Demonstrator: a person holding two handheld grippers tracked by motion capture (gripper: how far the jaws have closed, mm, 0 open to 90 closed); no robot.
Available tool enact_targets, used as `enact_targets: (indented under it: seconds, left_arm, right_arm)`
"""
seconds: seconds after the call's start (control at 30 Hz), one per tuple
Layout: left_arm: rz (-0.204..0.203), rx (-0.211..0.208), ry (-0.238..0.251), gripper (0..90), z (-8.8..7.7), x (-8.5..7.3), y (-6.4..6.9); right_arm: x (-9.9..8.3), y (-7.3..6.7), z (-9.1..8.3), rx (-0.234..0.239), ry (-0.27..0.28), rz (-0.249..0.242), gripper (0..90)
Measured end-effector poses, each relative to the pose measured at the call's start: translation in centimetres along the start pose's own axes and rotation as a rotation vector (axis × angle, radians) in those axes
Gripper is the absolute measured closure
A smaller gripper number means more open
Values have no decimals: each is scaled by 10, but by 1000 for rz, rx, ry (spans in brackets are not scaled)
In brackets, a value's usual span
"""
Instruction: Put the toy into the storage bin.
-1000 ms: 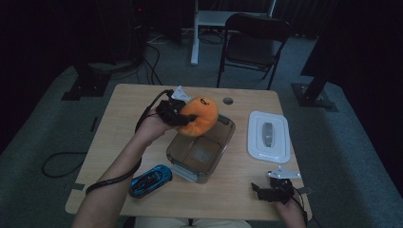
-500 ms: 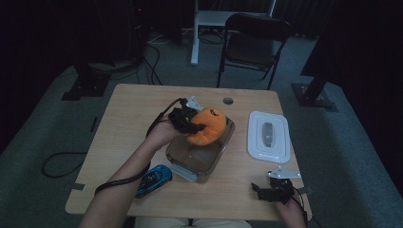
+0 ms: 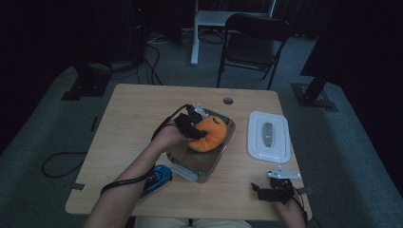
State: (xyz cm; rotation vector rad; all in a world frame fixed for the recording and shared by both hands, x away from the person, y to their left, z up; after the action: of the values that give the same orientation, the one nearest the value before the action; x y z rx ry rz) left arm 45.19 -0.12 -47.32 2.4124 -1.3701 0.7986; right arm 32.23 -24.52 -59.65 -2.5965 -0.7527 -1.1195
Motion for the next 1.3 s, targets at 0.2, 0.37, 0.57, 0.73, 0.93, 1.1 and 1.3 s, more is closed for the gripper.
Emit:
enact_targets:
  seconds: [0.2, 0.37, 0.57, 0.73, 0.93, 1.1, 1.3]
  left_arm:
    - [-8, -5, -27, 603, 10, -4, -1]
    - [11, -5, -62, 551, 14, -5, 1]
    - [51, -9, -125, 453, 19, -9, 6]
    - [73, -17, -163, 373, 21, -12, 9]
    - [105, 6, -211, 240, 23, -14, 10]
    - [116, 10, -217, 205, 23, -14, 12]
    - [83, 0, -204, 153, 20, -13, 14]
  right_arm:
    - [0, 0, 0, 0, 0, -1, 133]
    - [0, 0, 0, 3, 1, 1, 134]
    - [0, 0, 0, 3, 2, 2, 134]
    - [0, 0, 0, 4, 2, 2, 134]
    - [0, 0, 0, 5, 3, 5, 134]
    - [0, 0, 0, 6, 3, 5, 134]
    - [0, 0, 0, 4, 2, 4, 134]
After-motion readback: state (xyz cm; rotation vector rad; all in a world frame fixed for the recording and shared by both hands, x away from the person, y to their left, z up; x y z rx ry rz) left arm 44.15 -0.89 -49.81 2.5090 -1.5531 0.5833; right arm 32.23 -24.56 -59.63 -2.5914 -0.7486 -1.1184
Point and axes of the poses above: each handheld gripper's, and its own axes: z roughly forward along the jaws, x roughly out of its top, y roughly to its right, the point moved 10 cm from there along z, roughly forward along the jaws, and after that the axes turned 1 degree about -z, right-handed, at the moved point
